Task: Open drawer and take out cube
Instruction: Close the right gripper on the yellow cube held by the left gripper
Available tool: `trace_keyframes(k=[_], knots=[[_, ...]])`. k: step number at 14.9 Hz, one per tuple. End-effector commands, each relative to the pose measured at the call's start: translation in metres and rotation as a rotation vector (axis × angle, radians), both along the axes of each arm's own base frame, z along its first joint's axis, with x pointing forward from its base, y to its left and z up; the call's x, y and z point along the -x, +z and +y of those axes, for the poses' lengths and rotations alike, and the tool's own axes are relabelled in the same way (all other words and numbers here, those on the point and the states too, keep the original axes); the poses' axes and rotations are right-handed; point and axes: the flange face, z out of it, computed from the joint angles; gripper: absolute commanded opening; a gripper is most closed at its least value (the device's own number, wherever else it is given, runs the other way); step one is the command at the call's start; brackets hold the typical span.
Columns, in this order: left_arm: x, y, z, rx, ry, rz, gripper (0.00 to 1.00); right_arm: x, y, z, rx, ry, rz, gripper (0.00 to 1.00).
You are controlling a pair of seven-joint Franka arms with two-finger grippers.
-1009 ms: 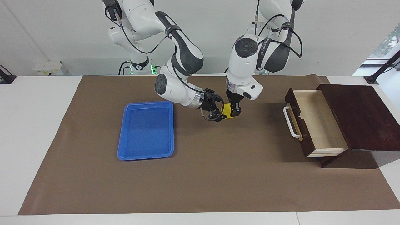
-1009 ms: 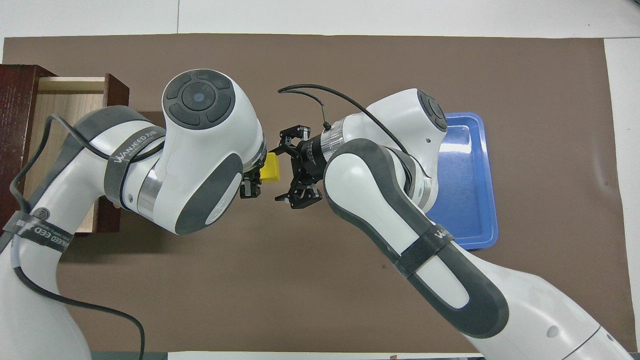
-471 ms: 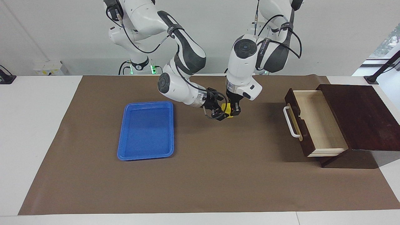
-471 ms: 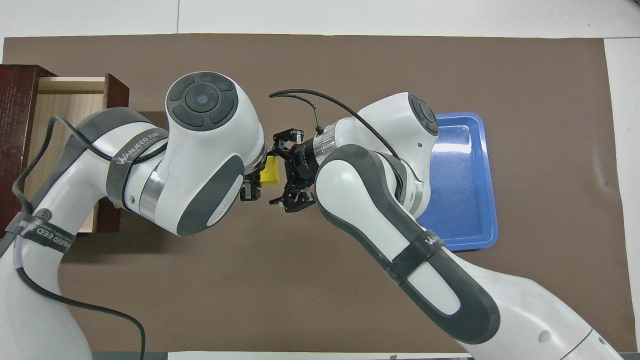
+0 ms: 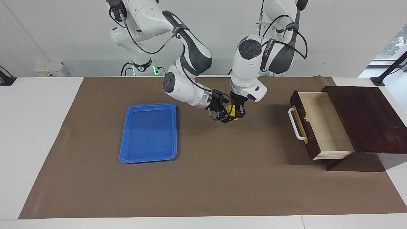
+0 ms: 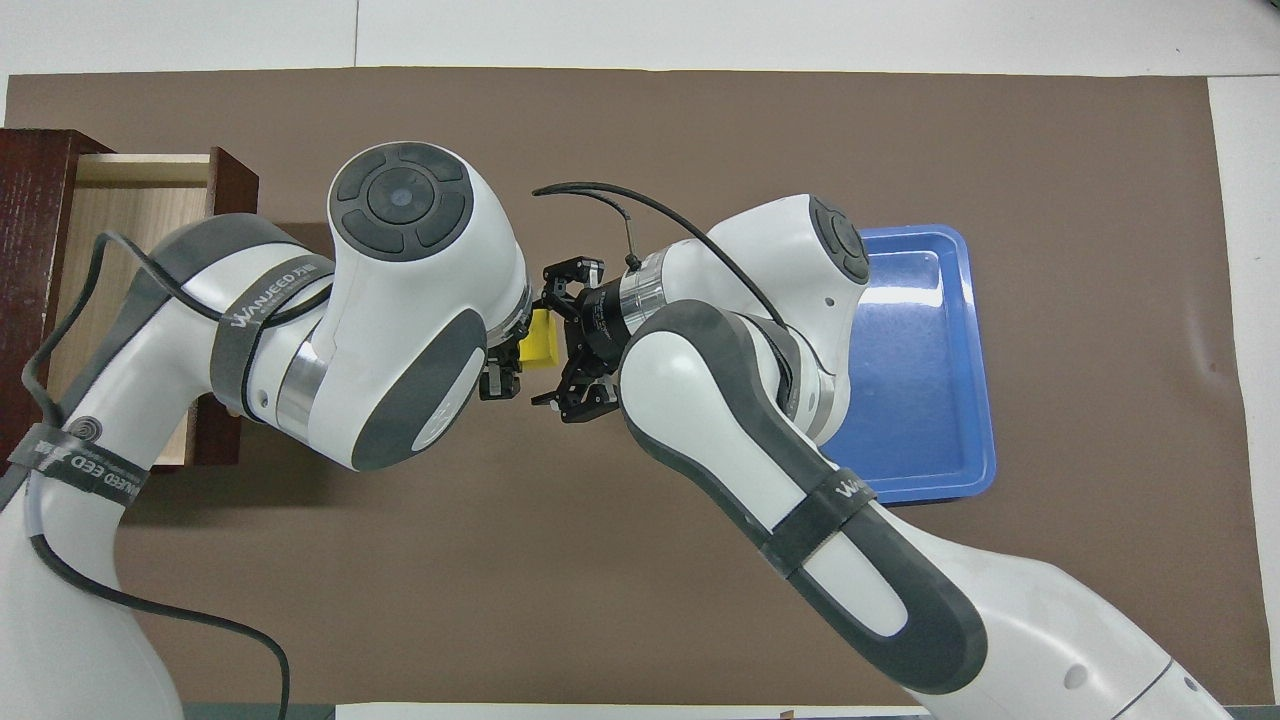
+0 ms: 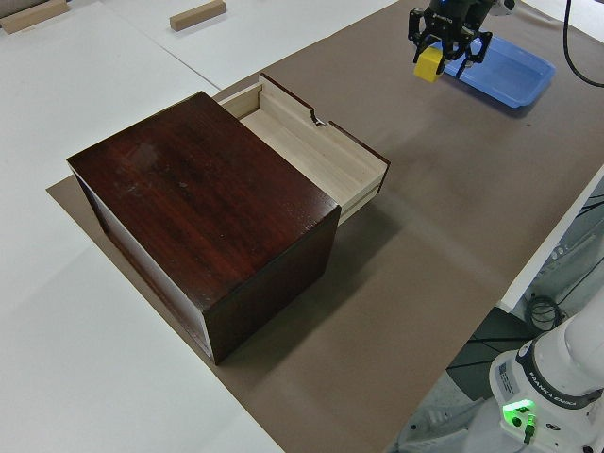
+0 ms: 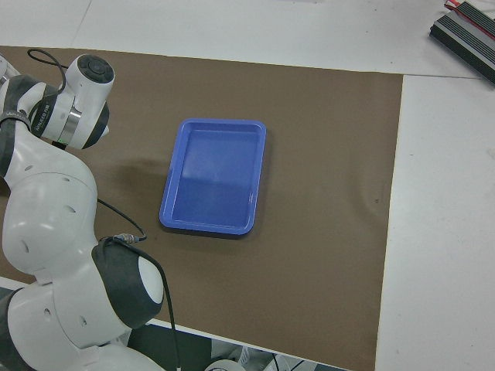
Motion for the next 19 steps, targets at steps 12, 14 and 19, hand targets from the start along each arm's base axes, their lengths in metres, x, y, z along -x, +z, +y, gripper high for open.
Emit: trace_keyframes(k=[12, 14, 19], knots=[[0.003, 0.008, -0.001, -0.002, -0.003, -0.022, 0.0, -0.01, 0.009, -0.013, 0.001, -0.049, 0.037, 0.0], [0.003, 0.007, -0.002, -0.002, -0.009, -0.021, 0.11, -0.012, 0.009, -0.015, 0.001, -0.048, 0.039, 0.0], [0.0, 0.02, 0.0, 0.0, -0.021, -0.015, 1.0, -0.015, 0.012, -0.018, -0.002, -0.055, 0.034, 0.0]])
